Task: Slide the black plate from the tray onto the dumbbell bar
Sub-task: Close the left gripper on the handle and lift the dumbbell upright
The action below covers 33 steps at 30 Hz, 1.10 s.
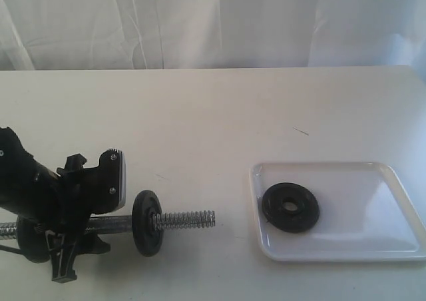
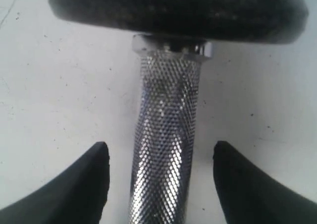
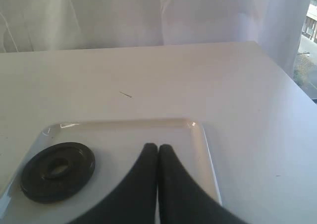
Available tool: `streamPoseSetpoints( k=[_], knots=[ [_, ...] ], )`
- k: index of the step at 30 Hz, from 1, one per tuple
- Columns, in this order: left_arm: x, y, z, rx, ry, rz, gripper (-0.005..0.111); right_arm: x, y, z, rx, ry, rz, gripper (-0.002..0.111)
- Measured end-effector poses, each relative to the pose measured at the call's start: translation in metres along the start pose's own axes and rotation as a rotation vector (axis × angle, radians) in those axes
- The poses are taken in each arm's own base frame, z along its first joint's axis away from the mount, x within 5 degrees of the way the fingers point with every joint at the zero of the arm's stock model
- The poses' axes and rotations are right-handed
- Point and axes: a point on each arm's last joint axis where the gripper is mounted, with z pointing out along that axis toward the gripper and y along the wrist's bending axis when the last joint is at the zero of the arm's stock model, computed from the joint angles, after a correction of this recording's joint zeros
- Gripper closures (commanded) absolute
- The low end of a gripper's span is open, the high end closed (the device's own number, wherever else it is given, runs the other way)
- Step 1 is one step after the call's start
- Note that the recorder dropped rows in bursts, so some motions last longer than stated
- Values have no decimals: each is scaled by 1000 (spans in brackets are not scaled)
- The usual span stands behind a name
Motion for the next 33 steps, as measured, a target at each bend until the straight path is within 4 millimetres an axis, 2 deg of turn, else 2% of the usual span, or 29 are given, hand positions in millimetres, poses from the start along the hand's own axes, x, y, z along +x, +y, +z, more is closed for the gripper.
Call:
streamPoseSetpoints(
  k=[12,20,28,33],
  knots=[
    [-5,-2,1,-8,-13,6,43,0,0,0,0,0,0,108],
    [-5,-2,1,-11,-13,6,49,0,0,0,0,0,0,108],
    [-1,-4,13,26,13,-1,50,0,0,0,0,0,0,108],
    [-1,-3,15,24,16,-2,55,0,0,0,0,0,0,108]
  ],
)
